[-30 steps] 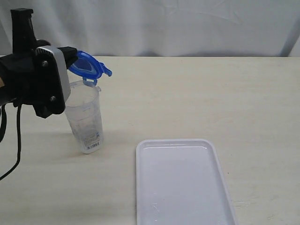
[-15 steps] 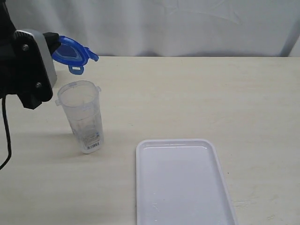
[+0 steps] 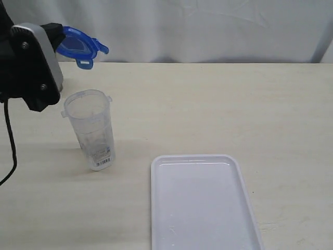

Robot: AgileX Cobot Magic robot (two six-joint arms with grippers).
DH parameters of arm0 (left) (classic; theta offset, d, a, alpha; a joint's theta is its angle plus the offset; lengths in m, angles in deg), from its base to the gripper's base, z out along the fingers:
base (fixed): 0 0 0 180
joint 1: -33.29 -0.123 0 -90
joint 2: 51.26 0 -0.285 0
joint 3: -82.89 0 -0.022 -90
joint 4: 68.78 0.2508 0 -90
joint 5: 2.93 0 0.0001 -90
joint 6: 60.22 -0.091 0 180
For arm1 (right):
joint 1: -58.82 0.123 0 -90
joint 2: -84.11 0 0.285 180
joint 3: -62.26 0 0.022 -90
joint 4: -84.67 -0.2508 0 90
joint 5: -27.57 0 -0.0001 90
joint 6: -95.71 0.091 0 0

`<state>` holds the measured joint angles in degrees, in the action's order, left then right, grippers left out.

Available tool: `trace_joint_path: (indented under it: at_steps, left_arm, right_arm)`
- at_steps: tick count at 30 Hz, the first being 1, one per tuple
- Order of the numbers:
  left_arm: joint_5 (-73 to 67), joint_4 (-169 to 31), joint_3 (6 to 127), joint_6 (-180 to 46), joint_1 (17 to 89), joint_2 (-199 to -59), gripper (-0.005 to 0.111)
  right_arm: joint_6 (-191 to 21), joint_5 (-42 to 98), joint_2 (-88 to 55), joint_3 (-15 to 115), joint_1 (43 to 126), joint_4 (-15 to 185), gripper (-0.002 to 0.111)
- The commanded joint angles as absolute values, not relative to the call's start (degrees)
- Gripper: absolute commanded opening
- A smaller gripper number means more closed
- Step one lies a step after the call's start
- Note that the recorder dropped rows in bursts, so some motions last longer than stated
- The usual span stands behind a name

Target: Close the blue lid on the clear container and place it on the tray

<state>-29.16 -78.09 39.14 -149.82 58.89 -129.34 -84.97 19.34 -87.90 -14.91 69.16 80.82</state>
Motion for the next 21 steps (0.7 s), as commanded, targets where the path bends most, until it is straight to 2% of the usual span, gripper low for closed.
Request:
trace_joint_path:
  at_steps: [1,14,21]
  left_arm:
    - [-31.7,-79.1,39.1,-148.8,59.3,-132.9,0.000]
    - [-29.4,-79.0,39.1,-146.7,61.4,-133.6,0.000]
    - [-28.6,-87.8,39.1,-151.9,62.6,-133.6,0.000]
  right_arm:
    - [-84.6,19.9,-88.1,-15.0,69.0,80.8,0.004]
    - [-84.6,19.9,-88.1,-15.0,69.0,80.8,0.004]
    - [-84.6,19.9,-88.1,-15.0,69.0,80.8,0.004]
